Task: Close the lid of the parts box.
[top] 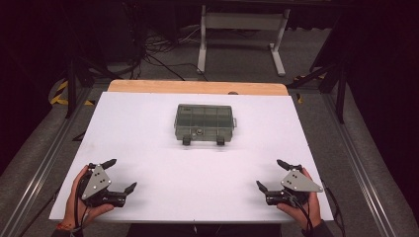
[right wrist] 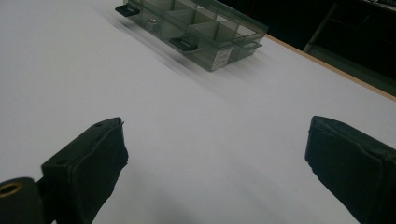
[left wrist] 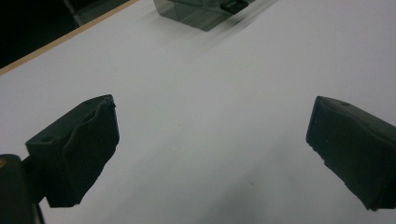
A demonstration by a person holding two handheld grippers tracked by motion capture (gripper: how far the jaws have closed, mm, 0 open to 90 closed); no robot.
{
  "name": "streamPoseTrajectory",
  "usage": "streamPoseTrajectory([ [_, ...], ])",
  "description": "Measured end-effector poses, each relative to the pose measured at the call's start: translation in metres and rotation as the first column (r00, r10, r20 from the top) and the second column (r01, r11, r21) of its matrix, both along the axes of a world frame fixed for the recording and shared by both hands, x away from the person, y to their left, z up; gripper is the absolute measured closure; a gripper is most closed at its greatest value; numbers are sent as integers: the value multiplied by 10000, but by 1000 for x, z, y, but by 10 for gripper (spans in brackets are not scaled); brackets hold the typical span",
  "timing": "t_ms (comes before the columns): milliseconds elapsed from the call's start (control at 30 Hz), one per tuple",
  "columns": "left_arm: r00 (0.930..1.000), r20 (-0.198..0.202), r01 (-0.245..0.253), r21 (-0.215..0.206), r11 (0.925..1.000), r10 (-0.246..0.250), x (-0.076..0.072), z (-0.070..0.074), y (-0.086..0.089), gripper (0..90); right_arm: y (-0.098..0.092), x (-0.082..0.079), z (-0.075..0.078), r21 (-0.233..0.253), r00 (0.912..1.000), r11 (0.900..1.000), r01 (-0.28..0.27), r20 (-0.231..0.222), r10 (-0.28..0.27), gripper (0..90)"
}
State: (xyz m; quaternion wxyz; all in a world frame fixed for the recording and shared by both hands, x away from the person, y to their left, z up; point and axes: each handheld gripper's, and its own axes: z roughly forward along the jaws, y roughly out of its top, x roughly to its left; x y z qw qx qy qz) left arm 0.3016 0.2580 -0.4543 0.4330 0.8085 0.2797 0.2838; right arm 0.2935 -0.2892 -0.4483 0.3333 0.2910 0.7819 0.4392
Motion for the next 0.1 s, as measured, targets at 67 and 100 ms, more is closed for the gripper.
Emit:
streamPoseTrajectory([
  [67, 10000, -38, -3, -8, 10000, 3, 1, 0, 0, 33, 0, 0, 0, 23, 10000, 10000, 4, -18, -4, 58],
  [100, 10000, -46, -37, 1, 10000, 37, 1, -1, 0, 33, 0, 0, 0, 22, 10000, 10000, -3, -19, 3, 58],
])
